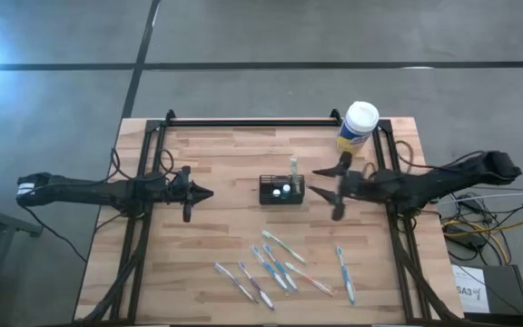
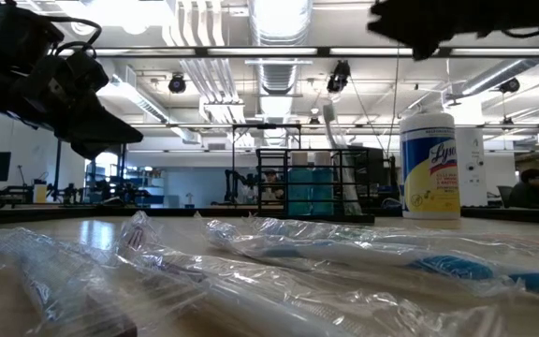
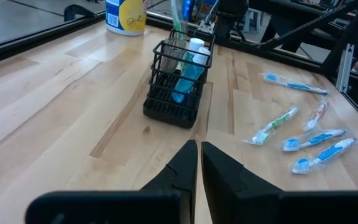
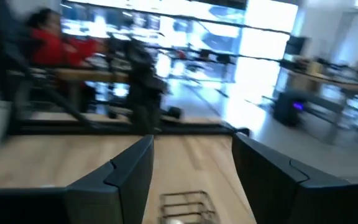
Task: Pick & Place toothbrushing station
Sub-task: Put the right blue toothbrush into the wire organizer
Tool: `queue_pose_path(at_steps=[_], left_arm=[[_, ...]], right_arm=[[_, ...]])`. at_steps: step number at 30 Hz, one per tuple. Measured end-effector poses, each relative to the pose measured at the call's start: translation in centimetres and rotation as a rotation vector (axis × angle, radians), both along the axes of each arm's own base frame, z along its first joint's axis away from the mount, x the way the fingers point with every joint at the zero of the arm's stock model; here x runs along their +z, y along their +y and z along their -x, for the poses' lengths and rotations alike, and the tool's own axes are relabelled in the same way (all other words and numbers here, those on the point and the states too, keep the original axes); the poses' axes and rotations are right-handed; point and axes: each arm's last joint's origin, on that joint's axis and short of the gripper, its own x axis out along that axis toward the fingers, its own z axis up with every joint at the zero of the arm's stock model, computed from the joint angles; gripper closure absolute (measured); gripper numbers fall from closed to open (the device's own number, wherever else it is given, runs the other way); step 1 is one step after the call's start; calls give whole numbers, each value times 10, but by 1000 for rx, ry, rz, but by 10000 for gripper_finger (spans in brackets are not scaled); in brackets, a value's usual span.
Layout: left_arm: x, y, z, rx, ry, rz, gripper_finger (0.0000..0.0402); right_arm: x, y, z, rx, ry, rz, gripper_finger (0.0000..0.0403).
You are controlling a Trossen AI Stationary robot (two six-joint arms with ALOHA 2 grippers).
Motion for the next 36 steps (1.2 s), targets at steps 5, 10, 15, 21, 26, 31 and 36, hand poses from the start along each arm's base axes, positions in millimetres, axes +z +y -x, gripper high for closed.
queue_pose_path(at_steps=[5, 10, 15, 21, 26, 31, 36], left_arm=[[1, 0, 0, 0, -13, -1, 376], [1, 0, 0, 1, -16, -2, 376], [2, 0, 0, 2, -17, -2, 376], [2, 0, 0, 2, -16, -3, 376], [1, 0, 0, 3, -15, -3, 376], [1, 0, 0, 2, -14, -3, 376], [1, 0, 0, -1, -10, -15, 376]], right_arm=[[16, 5, 29, 126, -37, -2, 214], [18, 4, 42, 142, -28, -6, 246], [15, 5, 39, 142, -11, -29, 267], [9, 6, 33, 141, 34, -26, 319], [4, 8, 25, 140, 77, -39, 385], [7, 17, 15, 175, 116, -80, 391], [20, 40, 8, 216, 346, -162, 394]])
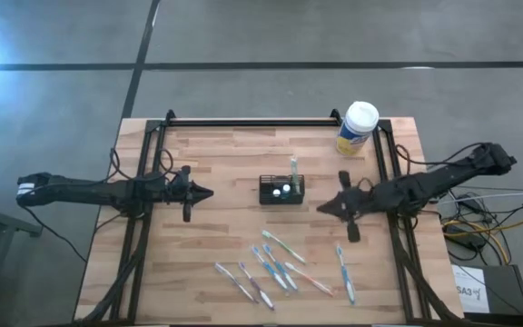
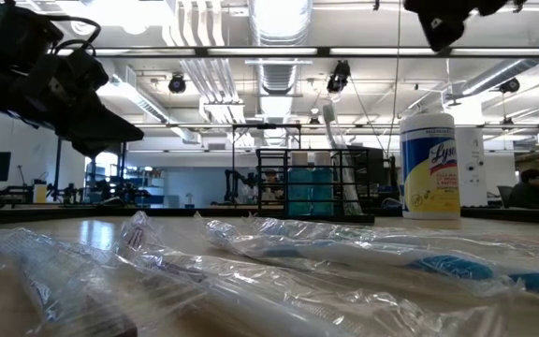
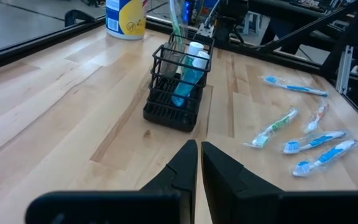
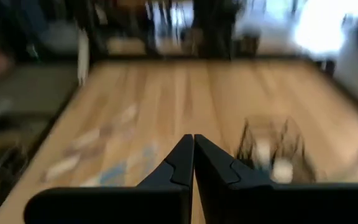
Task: Pick & Place toothbrushing station
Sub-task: Put the right blue toothbrush into the wire organizer
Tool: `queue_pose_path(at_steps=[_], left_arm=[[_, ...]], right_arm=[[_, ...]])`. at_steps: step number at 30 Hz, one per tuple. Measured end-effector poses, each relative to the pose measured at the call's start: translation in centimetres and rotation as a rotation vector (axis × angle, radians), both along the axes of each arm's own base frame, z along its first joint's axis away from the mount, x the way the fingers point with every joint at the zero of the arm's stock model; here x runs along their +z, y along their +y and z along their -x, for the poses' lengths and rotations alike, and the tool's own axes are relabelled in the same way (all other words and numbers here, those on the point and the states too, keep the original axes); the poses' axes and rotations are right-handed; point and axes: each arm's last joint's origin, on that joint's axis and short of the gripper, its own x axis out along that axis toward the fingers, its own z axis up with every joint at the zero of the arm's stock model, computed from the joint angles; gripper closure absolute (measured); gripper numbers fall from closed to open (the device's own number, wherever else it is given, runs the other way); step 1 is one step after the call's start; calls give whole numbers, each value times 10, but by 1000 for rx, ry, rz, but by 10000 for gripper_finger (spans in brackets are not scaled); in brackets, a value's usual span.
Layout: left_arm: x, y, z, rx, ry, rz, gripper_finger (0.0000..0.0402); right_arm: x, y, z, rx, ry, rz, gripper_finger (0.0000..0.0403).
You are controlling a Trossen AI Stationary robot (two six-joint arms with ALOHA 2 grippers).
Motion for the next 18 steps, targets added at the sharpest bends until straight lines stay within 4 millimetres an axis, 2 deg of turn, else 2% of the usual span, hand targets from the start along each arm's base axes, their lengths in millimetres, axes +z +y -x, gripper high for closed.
queue_pose_path(at_steps=[6, 13, 18], left_arm=[[-1, 0, 0, -5, 9, -24, 376], [-1, 0, 0, -5, 8, -24, 376], [0, 0, 0, -6, 8, -24, 376]], right_arm=[[19, 36, 7, -158, 324, -35, 394], [40, 83, 15, -292, 560, -113, 394], [44, 112, 13, -369, 689, -146, 394]])
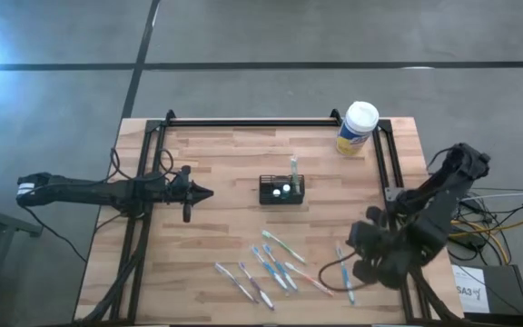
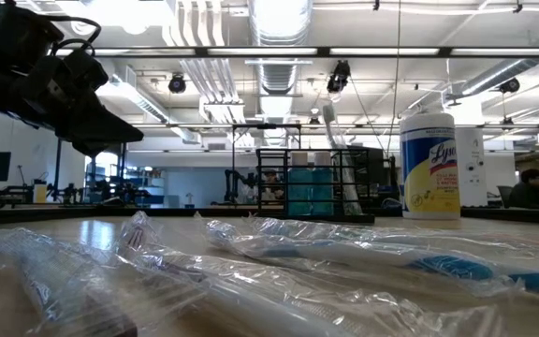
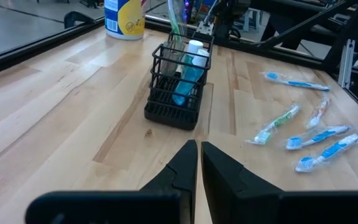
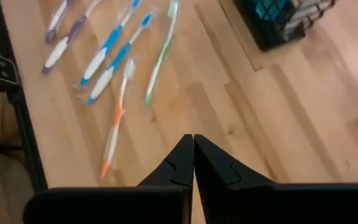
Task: Pick & Place toothbrushing station
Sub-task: Put the right blue toothbrush into the wire organizer
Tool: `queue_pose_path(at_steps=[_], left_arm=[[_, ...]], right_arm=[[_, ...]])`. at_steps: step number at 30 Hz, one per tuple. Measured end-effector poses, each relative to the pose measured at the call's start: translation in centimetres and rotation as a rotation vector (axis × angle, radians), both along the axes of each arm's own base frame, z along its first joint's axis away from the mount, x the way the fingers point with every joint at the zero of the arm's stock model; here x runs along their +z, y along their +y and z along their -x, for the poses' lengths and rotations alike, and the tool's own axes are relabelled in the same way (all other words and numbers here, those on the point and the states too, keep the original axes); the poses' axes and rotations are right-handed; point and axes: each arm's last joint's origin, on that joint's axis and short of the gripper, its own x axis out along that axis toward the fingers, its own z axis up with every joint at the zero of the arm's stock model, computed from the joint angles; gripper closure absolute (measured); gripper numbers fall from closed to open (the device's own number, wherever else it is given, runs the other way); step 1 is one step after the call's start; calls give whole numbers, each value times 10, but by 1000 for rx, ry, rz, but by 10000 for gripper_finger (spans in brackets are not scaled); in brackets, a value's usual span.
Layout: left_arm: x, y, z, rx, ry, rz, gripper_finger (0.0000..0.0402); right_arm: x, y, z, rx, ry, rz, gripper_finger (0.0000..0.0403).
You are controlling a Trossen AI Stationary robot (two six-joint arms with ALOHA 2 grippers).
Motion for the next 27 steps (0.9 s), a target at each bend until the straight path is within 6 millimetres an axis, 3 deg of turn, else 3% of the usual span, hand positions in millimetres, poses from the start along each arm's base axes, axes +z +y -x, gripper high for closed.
queue_pose_path(at_steps=[7, 20, 23, 27], left_arm=[[0, 0, 0, 4, -4, 25, 376], [-1, -2, 0, -55, 2, 71, 376], [-1, -2, 0, -54, 3, 71, 376], [-1, -2, 0, -55, 3, 67, 376]], right_arm=[[-14, 26, -12, -122, 77, -57, 381], [-63, 54, -27, -328, 283, -101, 193], [-70, 54, -27, -458, 311, -93, 170], [-76, 56, -29, -489, 341, -102, 159]])
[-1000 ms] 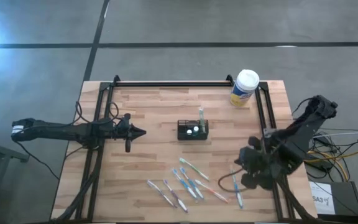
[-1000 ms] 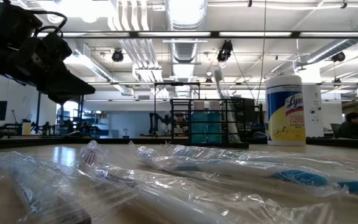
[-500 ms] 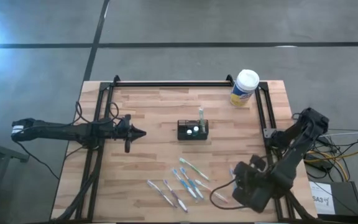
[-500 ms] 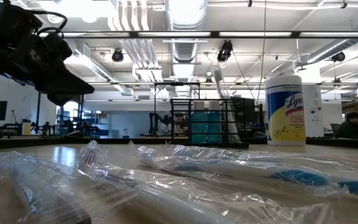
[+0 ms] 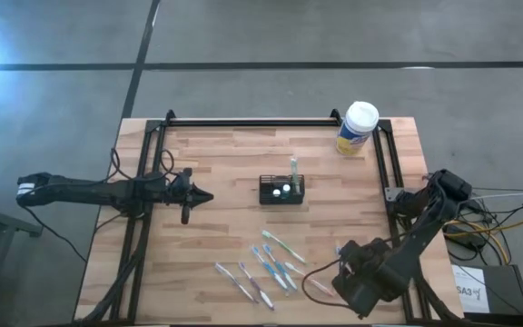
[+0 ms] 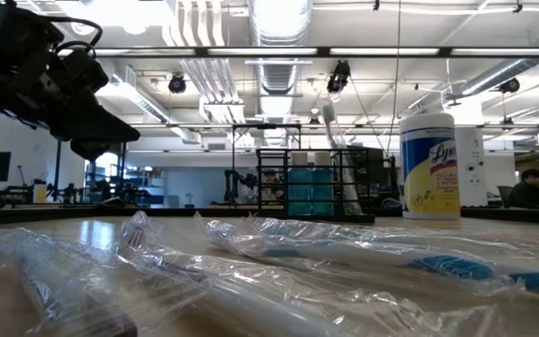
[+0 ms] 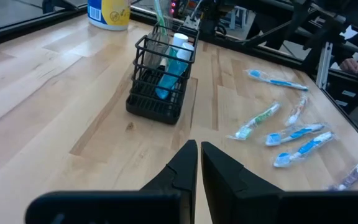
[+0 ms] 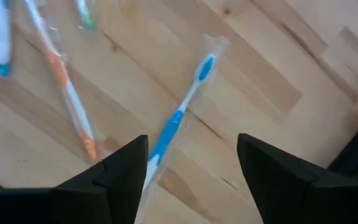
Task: Pick & Place toothbrushing station
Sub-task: Put the right blue toothbrush into the wire organizer
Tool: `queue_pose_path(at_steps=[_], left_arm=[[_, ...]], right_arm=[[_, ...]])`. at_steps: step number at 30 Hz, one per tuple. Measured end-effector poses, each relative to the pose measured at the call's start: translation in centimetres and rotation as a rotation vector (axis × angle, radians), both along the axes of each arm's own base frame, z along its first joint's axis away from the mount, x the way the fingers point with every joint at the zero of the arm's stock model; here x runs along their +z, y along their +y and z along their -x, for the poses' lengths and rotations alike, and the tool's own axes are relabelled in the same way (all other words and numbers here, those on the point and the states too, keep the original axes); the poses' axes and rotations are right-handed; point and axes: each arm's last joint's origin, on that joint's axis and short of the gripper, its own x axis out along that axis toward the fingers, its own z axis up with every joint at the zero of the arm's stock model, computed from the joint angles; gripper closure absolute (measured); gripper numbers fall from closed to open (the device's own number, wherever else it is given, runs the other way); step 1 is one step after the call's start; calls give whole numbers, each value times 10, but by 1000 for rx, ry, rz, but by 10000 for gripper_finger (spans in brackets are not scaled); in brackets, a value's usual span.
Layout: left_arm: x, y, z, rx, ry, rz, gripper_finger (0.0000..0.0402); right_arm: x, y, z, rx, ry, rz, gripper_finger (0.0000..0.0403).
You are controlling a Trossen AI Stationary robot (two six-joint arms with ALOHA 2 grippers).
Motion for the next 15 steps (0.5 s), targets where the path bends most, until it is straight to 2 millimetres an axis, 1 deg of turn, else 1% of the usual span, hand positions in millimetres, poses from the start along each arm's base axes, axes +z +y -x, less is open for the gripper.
queue_pose_path(at_steps=[5, 10, 15], left_arm=[[0, 0, 0, -1, 0, -1, 376], [0, 0, 0, -1, 3, -2, 376], [-1, 0, 0, -2, 8, -4, 376]], right_arm=[[-6, 3, -2, -31, 7, 4, 159], [-20, 11, -8, -77, 3, -16, 159], [-40, 19, -15, -81, 15, -15, 160]])
